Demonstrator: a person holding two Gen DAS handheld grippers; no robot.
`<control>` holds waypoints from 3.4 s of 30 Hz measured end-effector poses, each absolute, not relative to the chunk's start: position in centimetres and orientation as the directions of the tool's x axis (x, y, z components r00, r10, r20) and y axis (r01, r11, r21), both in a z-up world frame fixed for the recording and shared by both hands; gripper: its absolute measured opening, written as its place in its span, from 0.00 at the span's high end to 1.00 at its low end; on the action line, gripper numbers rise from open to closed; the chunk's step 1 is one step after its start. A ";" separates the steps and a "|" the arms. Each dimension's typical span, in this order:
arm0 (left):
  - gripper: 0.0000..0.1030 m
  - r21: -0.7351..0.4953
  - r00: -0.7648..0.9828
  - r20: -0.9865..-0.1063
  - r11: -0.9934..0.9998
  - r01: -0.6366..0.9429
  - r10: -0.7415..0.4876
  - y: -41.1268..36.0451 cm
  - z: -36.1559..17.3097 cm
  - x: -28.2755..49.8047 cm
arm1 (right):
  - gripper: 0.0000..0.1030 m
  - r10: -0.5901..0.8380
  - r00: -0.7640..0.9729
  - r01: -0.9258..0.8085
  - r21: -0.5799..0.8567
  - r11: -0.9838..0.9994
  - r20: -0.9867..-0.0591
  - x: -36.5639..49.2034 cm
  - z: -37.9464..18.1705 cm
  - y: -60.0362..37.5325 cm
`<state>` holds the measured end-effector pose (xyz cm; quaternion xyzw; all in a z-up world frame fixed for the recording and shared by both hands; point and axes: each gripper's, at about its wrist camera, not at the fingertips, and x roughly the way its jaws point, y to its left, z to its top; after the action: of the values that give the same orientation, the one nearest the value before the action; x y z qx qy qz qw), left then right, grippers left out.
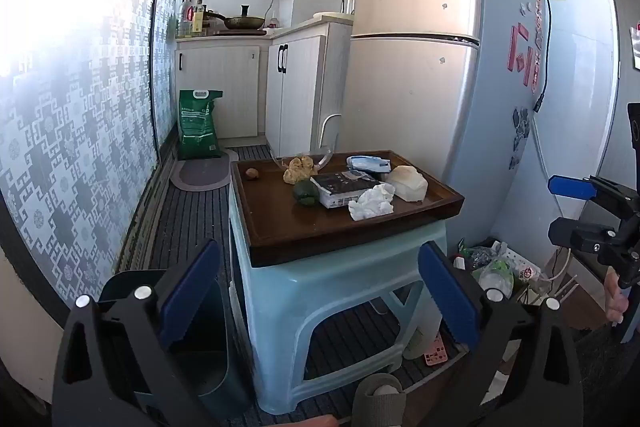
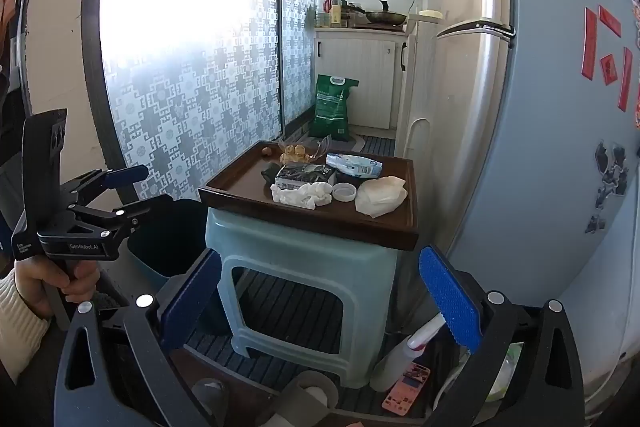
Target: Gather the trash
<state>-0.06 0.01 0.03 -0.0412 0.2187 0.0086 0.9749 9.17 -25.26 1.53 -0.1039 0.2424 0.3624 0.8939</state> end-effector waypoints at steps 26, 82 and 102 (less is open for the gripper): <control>0.03 -0.092 0.902 -0.432 0.995 -0.041 -0.002 0.7 0.0 -0.1 | 0.03 0.602 0.613 -0.697 0.008 0.717 -0.511 9.4 1.3 -25.4; 0.03 -0.084 0.902 -0.433 0.996 -0.037 -0.003 0.4 0.1 -0.2 | 0.03 0.605 0.609 -0.695 0.023 0.719 -0.512 9.6 1.5 -25.6; 0.03 -0.084 0.902 -0.433 0.996 -0.038 -0.003 0.4 0.1 -0.1 | 0.03 0.605 0.609 -0.694 0.022 0.719 -0.513 9.7 1.4 -25.6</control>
<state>-0.14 0.40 0.12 -0.0453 0.2217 0.0090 0.9740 9.66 -25.63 1.43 -0.0896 0.2508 0.3638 0.8926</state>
